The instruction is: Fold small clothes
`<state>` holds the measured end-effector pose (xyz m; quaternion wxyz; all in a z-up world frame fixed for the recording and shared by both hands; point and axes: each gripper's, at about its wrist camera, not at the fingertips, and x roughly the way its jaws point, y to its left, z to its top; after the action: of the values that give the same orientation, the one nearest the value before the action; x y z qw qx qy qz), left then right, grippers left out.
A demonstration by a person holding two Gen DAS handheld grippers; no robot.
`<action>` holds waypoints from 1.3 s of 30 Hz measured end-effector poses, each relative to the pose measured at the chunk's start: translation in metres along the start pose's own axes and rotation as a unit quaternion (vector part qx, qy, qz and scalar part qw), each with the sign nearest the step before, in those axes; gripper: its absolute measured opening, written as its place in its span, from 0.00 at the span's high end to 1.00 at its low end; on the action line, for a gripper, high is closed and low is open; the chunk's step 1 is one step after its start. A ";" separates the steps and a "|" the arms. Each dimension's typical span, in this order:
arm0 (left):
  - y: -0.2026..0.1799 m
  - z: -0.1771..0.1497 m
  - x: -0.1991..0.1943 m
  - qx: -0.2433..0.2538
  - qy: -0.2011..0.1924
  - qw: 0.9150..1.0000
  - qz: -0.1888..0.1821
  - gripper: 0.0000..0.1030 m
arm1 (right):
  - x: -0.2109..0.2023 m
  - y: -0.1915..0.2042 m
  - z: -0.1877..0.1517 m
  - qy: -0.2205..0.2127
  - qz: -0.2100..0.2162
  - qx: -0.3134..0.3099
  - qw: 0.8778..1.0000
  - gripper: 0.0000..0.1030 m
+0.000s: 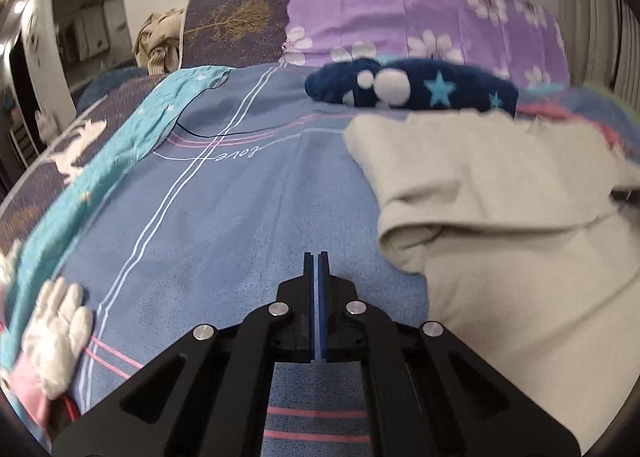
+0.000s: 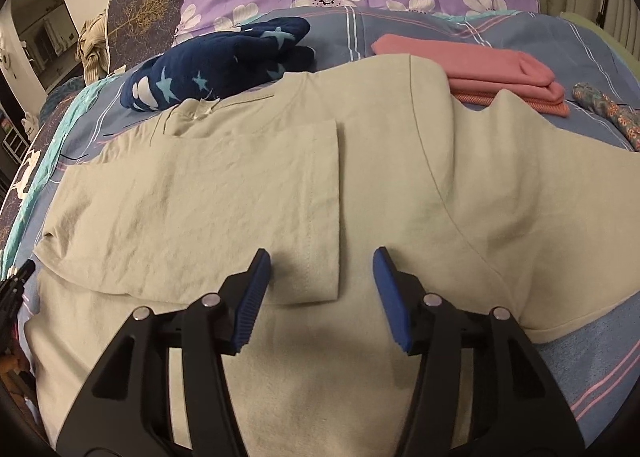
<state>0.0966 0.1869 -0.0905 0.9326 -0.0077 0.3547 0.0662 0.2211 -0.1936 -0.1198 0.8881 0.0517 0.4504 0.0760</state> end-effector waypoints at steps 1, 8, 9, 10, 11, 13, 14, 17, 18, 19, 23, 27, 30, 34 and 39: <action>0.004 0.003 -0.002 -0.014 -0.004 1.000 -0.021 0.90 | 0.000 -0.001 0.000 0.000 0.001 0.001 1.000 0.47; 0.012 0.053 0.028 -0.083 0.012 0.988 -0.127 0.45 | 0.000 0.004 -0.003 -0.007 -0.008 -0.016 1.000 0.43; 0.010 0.061 0.041 -0.084 0.025 0.988 -0.127 0.45 | -0.003 0.006 -0.004 -0.010 -0.020 -0.016 1.000 0.45; 0.009 0.067 0.052 -0.084 0.036 0.987 -0.129 0.45 | -0.007 0.007 -0.004 -0.017 -0.035 -0.012 0.999 0.50; 0.008 0.073 0.063 -0.084 0.052 0.986 -0.135 0.45 | -0.017 0.010 -0.003 -0.033 -0.055 -0.005 0.998 0.55; 0.008 0.083 0.083 -0.086 0.078 0.981 -0.157 0.45 | -0.040 0.029 0.001 -0.074 -0.036 -0.028 0.996 0.73; 0.009 0.085 0.091 -0.088 0.089 0.978 -0.168 0.45 | -0.050 0.049 0.003 -0.087 -0.011 -0.068 0.994 0.74; 0.009 0.091 0.115 -0.095 0.118 0.970 -0.189 0.51 | -0.062 0.117 -0.001 -0.097 0.051 -0.188 0.976 0.74; 0.009 0.092 0.122 -0.100 0.124 0.968 -0.195 0.61 | -0.061 0.141 -0.006 -0.091 0.075 -0.223 0.968 0.74; 0.009 0.094 0.129 -0.108 0.130 0.965 -0.200 0.73 | -0.057 0.172 -0.013 -0.079 0.106 -0.266 0.955 0.74; 0.009 0.098 0.137 -0.116 0.124 0.963 -0.212 0.96 | -0.032 0.251 -0.032 -0.056 0.167 -0.353 0.919 0.74; 0.007 0.102 0.135 -0.104 0.117 0.963 -0.221 0.97 | -0.003 0.303 -0.038 -0.041 0.170 -0.392 0.903 0.74; 0.011 0.104 0.134 -0.100 0.116 0.961 -0.230 0.97 | 0.012 0.320 -0.035 -0.039 0.154 -0.407 0.899 0.78; 0.010 0.107 0.130 -0.088 0.103 0.963 -0.232 0.98 | 0.010 0.321 -0.033 -0.042 0.170 -0.389 0.904 0.99; 0.004 0.116 0.138 -0.077 0.094 0.970 -0.212 0.98 | 0.002 0.319 -0.067 -0.014 0.181 -0.451 0.874 1.00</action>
<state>0.2745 0.2144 -0.0947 0.8846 -0.1606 0.4245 -0.1071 0.1398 0.1221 -0.1097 0.7923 -0.2721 0.3372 0.4296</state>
